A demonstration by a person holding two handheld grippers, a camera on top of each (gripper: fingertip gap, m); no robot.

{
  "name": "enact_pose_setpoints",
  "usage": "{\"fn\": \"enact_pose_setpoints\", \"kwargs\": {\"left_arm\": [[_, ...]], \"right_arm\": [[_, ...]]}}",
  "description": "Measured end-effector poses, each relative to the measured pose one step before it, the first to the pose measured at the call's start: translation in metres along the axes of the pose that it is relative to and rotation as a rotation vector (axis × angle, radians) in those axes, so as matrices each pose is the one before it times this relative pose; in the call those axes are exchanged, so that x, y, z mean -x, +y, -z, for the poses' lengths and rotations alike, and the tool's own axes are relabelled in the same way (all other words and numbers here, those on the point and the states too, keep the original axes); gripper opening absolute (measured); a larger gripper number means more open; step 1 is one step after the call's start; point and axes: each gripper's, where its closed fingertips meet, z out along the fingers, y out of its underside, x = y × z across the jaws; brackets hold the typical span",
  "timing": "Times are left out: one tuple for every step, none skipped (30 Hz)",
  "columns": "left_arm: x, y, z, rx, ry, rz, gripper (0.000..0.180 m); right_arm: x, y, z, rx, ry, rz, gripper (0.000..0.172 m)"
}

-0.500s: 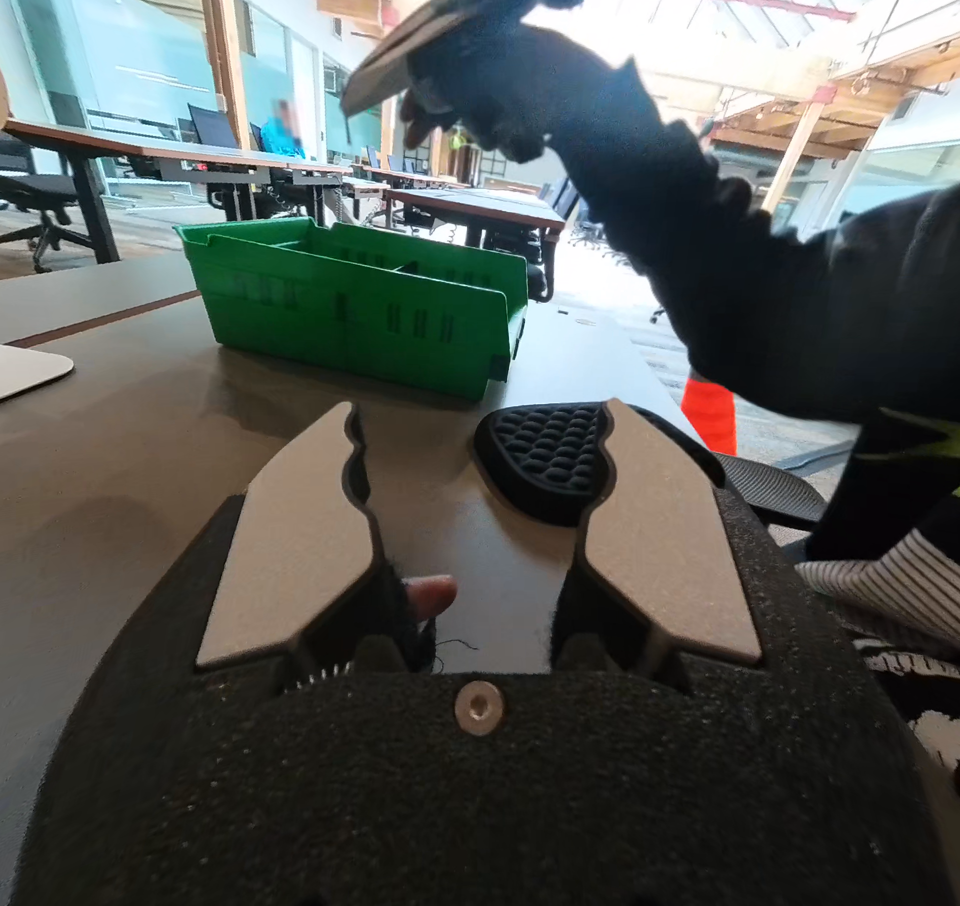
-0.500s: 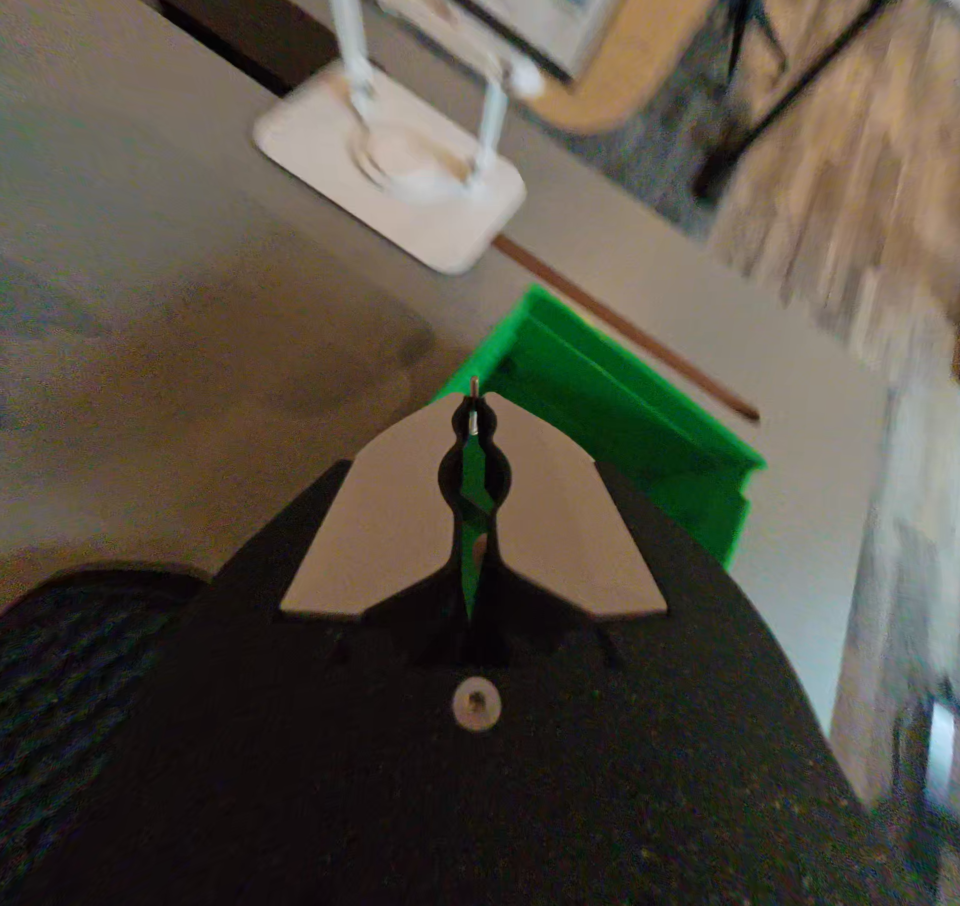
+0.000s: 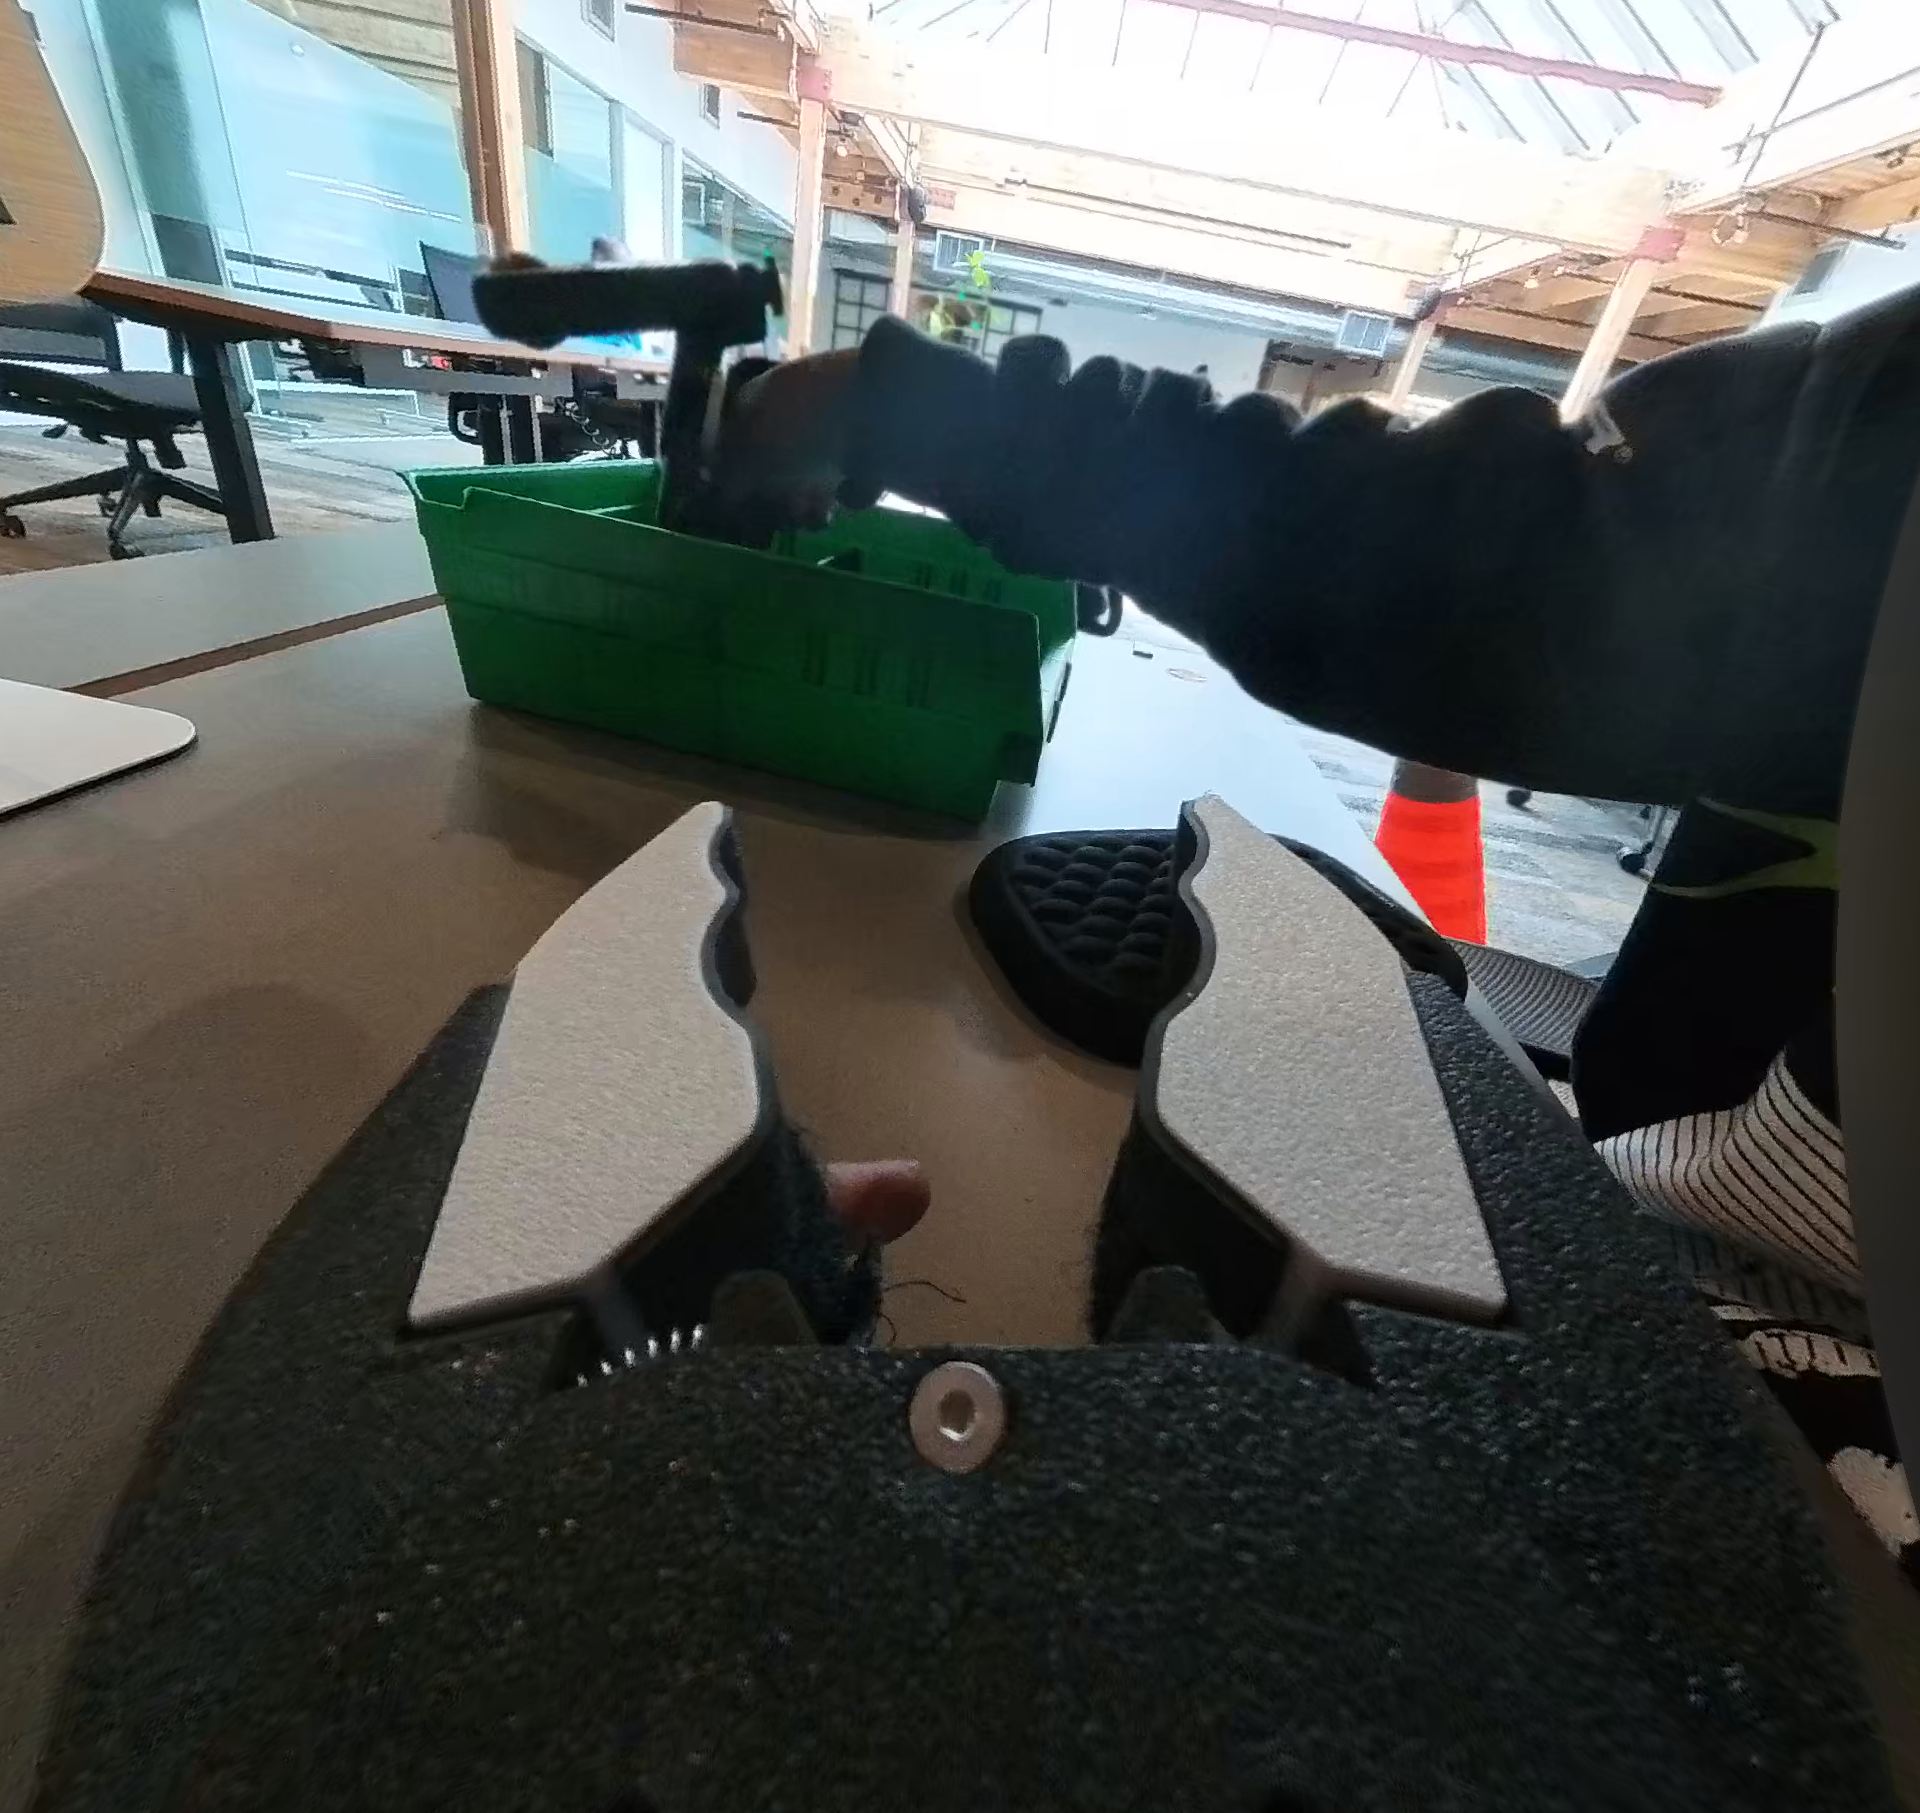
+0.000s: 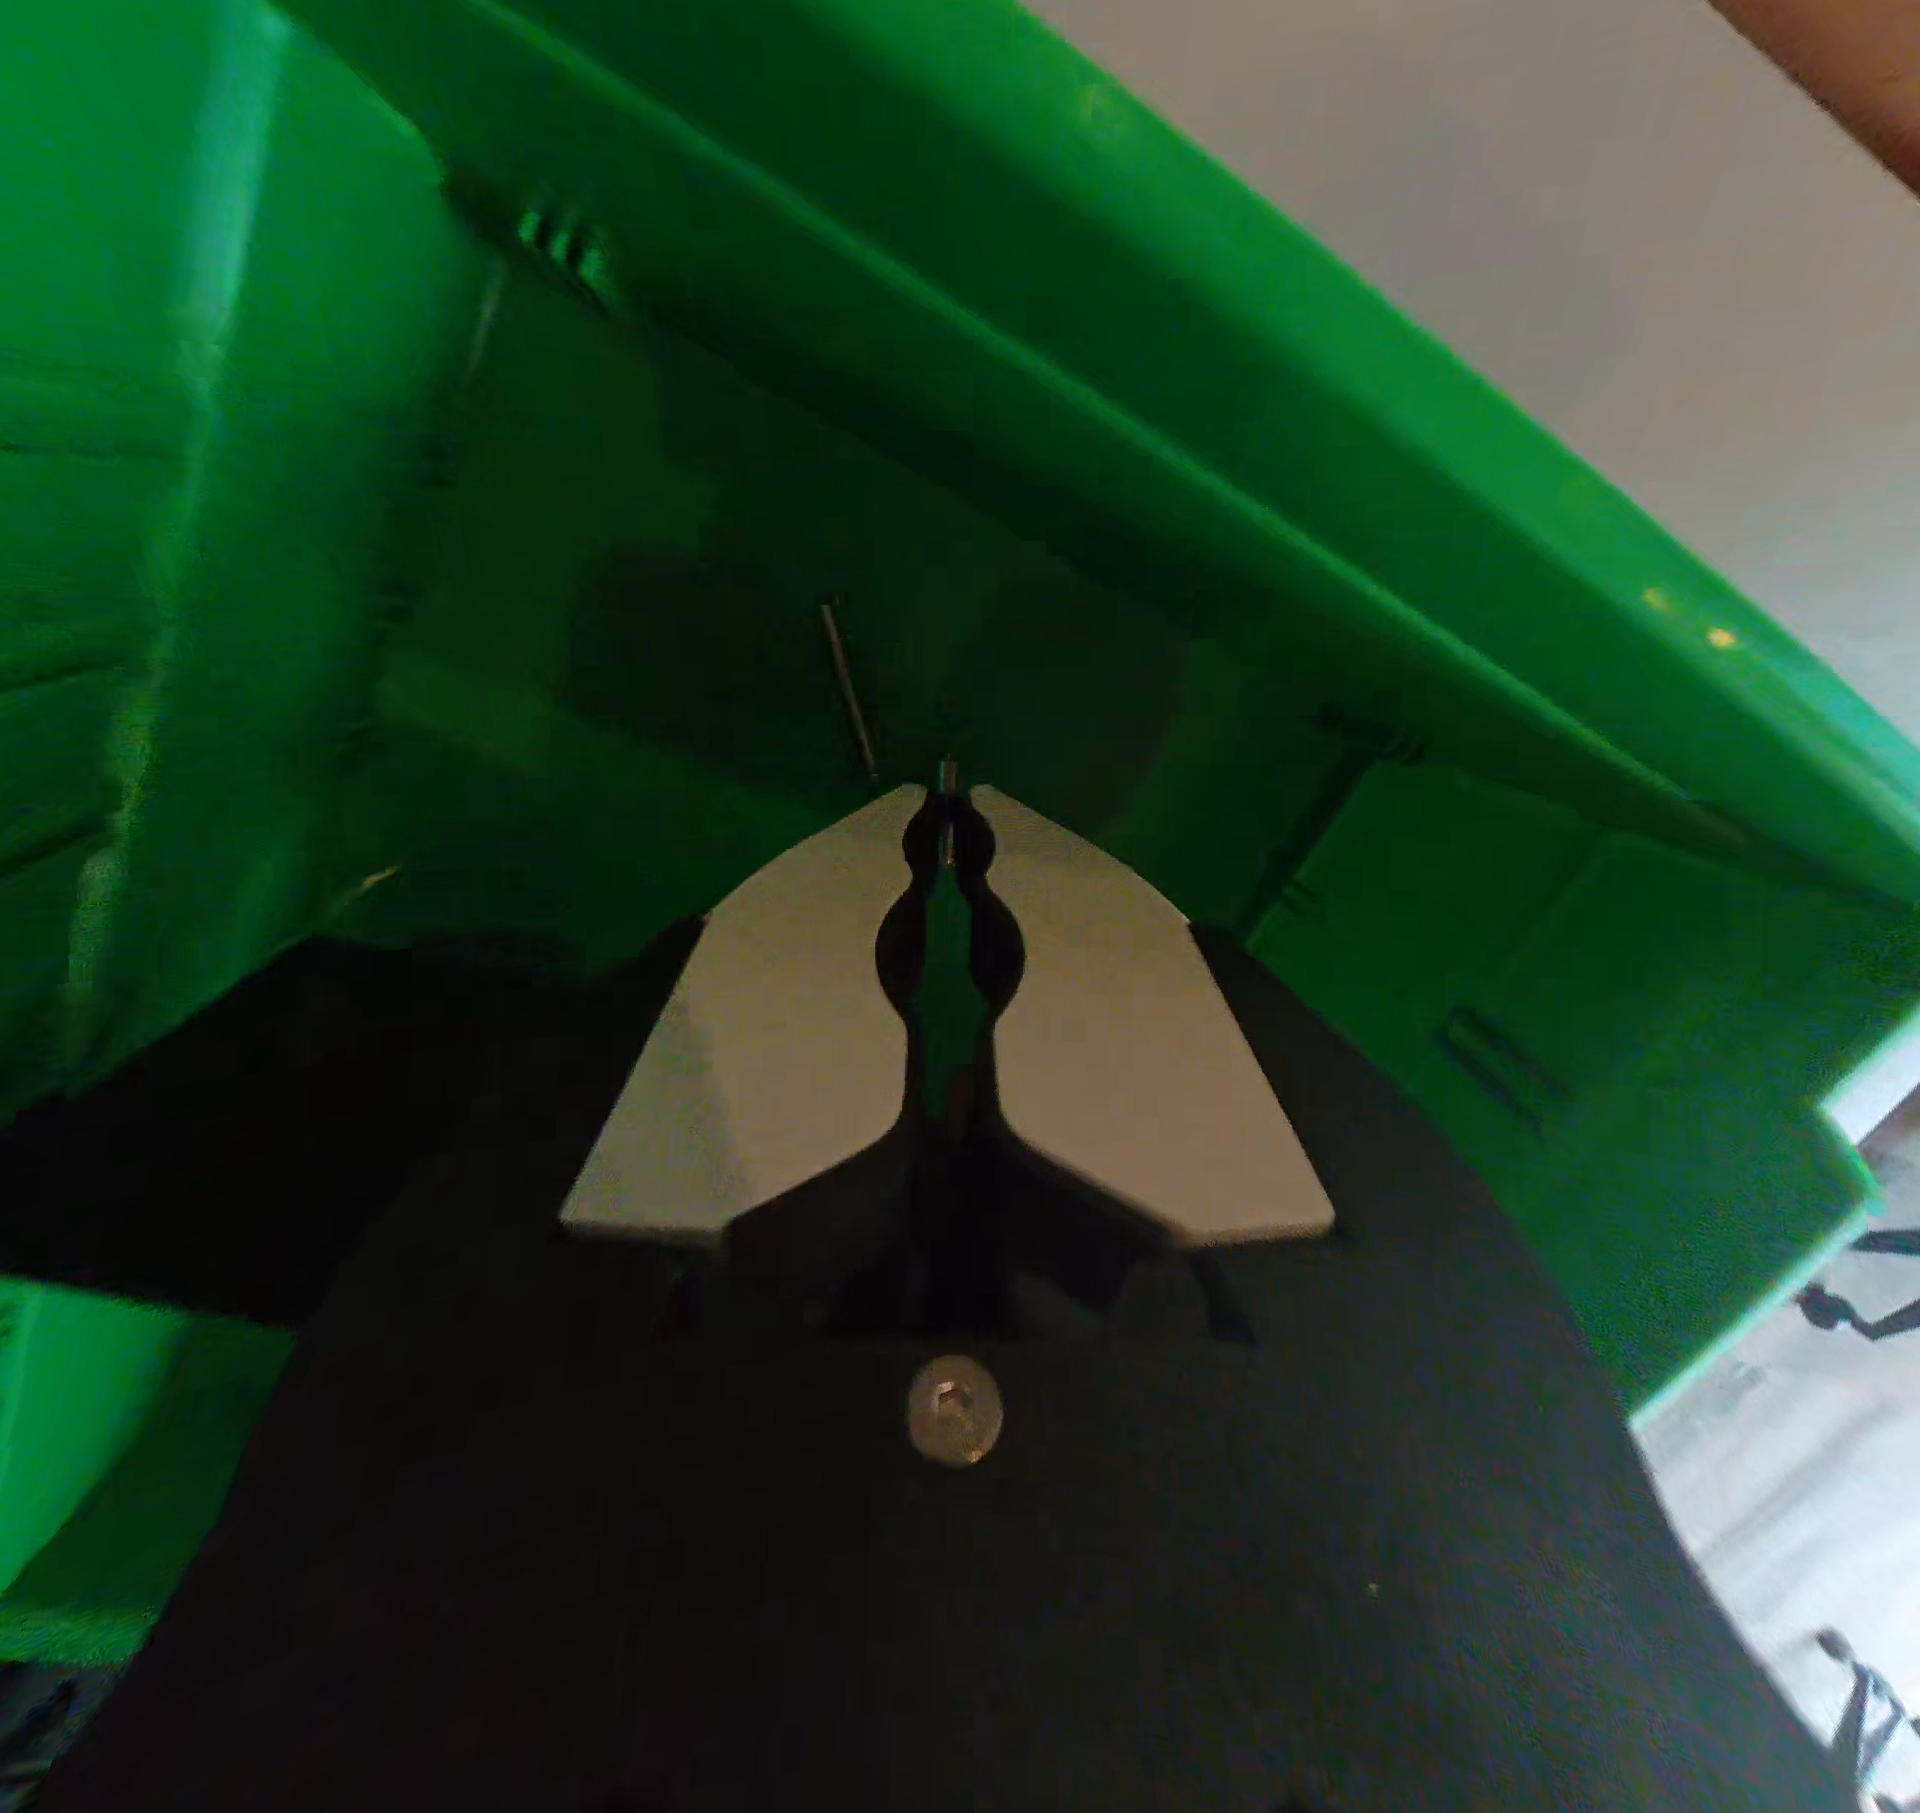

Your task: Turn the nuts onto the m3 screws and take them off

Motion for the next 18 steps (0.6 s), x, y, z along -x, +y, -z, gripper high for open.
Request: {"fn": "enact_pose_setpoints", "kwargs": {"left_arm": [[-0.00034, 0.00005, -0.00012, 0.0013, 0.0006, -0.0023, 0.077], [-0.00056, 0.00028, -0.00026, 0.002, 0.0016, -0.0036, 0.077], [-0.00049, 0.00035, -0.00022, 0.0026, 0.0016, -0.0032, 0.077], [-0.00013, 0.00031, -0.00016, 0.002, 0.0001, -0.0011, 0.077], [0.00021, 0.00001, 0.00001, 0.0002, -0.0012, 0.0007, 0.077], [0.00028, -0.00026, 0.00018, -0.0016, -0.0014, 0.0012, 0.077], [0.00039, -0.00019, 0.00017, -0.0018, -0.0021, 0.0013, 0.076], [0.00014, -0.00009, 0.00006, -0.0006, -0.0015, 0.0008, 0.076], [0.00005, 0.00005, -0.00003, 0.0011, -0.0004, -0.0001, 0.076], [0.0, 0.00031, -0.00016, 0.002, -0.001, -0.0009, 0.075], [-0.00014, 0.00014, -0.00026, 0.0021, -0.0005, -0.0017, 0.075], [-0.0004, 0.00011, -0.00018, 0.0017, 0.0009, -0.002, 0.075], [-0.00047, 0.00016, -0.00011, 0.0013, 0.0007, -0.0019, 0.075], [-0.0004, 0.00003, -0.00013, 0.0011, 0.0003, -0.0023, 0.075], [-0.00024, 0.00006, -0.00006, 0.0006, -0.0007, -0.0024, 0.075], [0.00008, -0.00002, -0.00008, 0.0004, -0.0014, -0.0014, 0.075], [0.00008, -0.00017, 0.0001, 0.0001, -0.0013, -0.0006, 0.074], [0.0002, -0.0005, 0.00011, -0.001, -0.0027, -0.0016, 0.074]], "right_arm": [[-0.0012, 0.00038, -0.00415, 0.017, 0.0028, -0.006, 0.002], [-0.00041, 0.00037, -0.00362, 0.0155, -0.0008, -0.004, 0.002], [-0.00003, -0.00027, -0.00307, 0.009, -0.0009, -0.0047, 0.002], [0.0, -0.0011, -0.00229, 0.0007, 0.0002, -0.0064, 0.001], [0.00044, -0.00069, -0.00218, 0.0024, -0.0009, -0.0039, 0.001], [0.00051, -0.00027, -0.00219, 0.0035, 0.0011, 0.0, 0.002], [0.00041, -0.00015, -0.00193, 0.0036, 0.0027, 0.0017, 0.002], [-0.00091, -0.00209, 0.00045, -0.0106, 0.0106, -0.0009, 0.002], [0.00048, -0.00156, 0.00037, -0.0072, -0.0001, -0.003, 0.003], [0.00127, -0.00065, 0.00065, -0.0033, -0.004, -0.001, 0.006], [0.00052, -0.00007, 0.0017, -0.0022, 0.0009, 0.0008, 0.01], [-0.00085, -0.00037, 0.0031, -0.0079, 0.0117, -0.0005, 0.014], [-0.00086, -0.00066, 0.0046, -0.0142, 0.0123, -0.0014, 0.019], [-0.00037, -0.00123, 0.00623, -0.0212, 0.0112, -0.0018, 0.022], [-0.0004, -0.00215, 0.00811, -0.0326, 0.0151, -0.0028, 0.024], [-0.00017, -0.00372, 0.01015, -0.0473, 0.0165, -0.0064, 0.026], [0.00077, -0.00564, 0.01234, -0.062, 0.0159, -0.0107, 0.028], [0.00234, -0.00708, 0.01462, -0.0748, 0.0123, -0.0114, 0.029]]}}
